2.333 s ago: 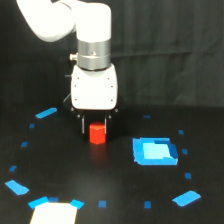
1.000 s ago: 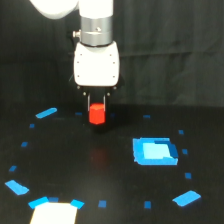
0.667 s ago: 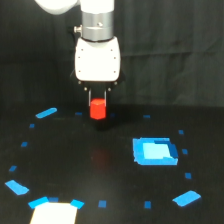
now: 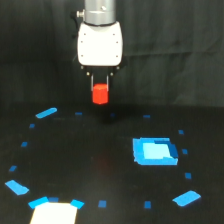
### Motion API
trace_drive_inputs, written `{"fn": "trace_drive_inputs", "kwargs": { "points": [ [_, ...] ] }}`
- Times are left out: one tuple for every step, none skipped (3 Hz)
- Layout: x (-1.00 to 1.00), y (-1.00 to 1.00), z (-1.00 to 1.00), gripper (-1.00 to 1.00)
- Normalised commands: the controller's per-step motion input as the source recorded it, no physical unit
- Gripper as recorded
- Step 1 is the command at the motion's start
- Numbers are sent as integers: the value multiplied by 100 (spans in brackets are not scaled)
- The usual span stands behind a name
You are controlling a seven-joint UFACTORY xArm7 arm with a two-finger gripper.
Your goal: Pick up the red object from the table
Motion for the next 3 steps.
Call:
{"fn": "trace_drive_inputs", "kwargs": {
  "points": [
    [14, 7, 96, -100],
    [10, 10, 100, -100],
    [0, -20, 70, -97]
  ]
}}
